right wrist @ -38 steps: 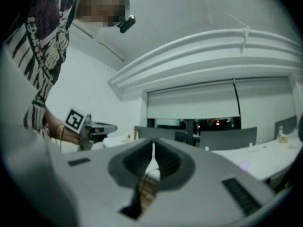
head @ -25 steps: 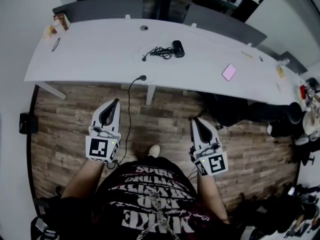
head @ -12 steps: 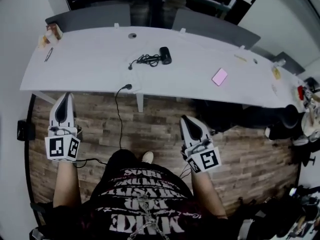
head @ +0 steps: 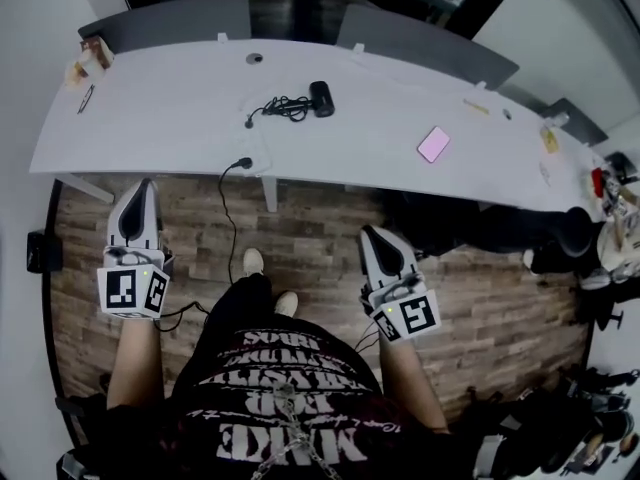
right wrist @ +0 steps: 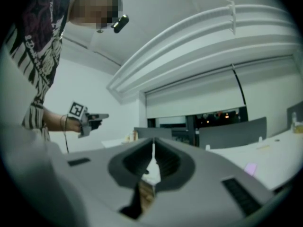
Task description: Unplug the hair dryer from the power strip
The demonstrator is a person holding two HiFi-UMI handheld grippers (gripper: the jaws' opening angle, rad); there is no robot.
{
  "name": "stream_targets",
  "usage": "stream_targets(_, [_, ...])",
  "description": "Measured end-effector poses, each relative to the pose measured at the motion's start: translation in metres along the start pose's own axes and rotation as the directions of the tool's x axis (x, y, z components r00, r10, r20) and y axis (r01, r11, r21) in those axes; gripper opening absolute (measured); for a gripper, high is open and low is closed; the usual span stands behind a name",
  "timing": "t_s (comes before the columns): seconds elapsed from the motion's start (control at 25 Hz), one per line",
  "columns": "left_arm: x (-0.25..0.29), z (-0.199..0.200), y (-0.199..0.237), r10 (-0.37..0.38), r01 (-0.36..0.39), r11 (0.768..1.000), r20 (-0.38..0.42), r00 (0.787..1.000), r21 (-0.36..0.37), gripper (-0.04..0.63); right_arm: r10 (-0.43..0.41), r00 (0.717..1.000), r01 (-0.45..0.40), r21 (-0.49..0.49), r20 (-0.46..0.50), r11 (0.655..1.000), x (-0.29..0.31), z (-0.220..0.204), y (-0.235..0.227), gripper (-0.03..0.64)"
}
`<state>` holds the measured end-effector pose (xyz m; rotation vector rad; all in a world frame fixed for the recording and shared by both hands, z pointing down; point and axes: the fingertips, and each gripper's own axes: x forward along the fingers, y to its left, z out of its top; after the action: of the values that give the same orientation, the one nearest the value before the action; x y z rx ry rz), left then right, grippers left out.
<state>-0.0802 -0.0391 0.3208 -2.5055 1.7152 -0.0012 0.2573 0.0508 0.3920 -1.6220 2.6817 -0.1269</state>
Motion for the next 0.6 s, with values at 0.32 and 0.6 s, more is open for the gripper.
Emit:
stream_targets(0.32, [0.023,-0.025,-0.026,-0.06,0.06,0.998,-0.041,0.997,-0.004,0.023,0.021,1.0,-0.021,0.004,-0.019,1.0,0.027,-0.006,-0.006,0.037])
stream_targets(0.6, [0.044,-0.037,-0.01,-0.067,0.066,0.997,-0.051,0.996,-0.027,0.023,0.059,0.997,-0.058,0.023,-0.059,0.998,0.063,-0.021,-0.003,0.037])
